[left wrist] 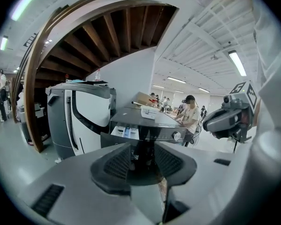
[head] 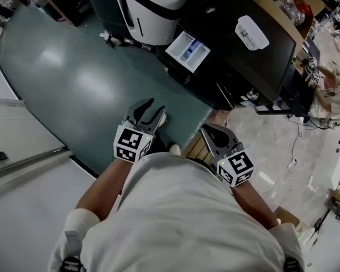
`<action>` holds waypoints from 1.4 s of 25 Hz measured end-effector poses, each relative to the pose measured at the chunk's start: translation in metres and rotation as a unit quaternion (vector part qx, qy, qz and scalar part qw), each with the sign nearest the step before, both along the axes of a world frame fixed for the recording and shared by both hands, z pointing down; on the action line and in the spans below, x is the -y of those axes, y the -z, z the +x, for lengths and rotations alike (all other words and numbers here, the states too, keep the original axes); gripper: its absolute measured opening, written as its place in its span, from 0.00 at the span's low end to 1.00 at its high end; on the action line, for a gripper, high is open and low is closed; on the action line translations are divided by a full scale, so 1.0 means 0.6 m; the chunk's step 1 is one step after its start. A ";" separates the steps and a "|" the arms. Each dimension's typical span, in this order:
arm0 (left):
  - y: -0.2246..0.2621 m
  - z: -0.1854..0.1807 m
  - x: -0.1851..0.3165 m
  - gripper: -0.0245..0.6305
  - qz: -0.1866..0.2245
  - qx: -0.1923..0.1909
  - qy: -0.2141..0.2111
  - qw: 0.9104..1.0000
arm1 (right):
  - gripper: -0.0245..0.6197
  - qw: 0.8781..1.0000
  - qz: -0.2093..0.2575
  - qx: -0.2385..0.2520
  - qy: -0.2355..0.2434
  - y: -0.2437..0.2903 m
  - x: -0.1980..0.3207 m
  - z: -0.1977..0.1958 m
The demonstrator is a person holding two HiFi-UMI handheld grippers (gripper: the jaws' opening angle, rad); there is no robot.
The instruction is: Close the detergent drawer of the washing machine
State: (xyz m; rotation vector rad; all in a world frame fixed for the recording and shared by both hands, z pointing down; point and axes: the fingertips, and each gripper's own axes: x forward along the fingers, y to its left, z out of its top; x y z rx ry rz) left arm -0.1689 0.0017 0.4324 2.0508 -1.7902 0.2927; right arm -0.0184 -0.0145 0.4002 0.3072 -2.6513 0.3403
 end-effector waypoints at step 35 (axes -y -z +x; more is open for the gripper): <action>-0.202 -0.069 0.284 0.32 -0.076 0.042 -0.163 0.983 | 0.06 0.960 -0.032 -0.045 -0.276 -0.007 0.162 -0.010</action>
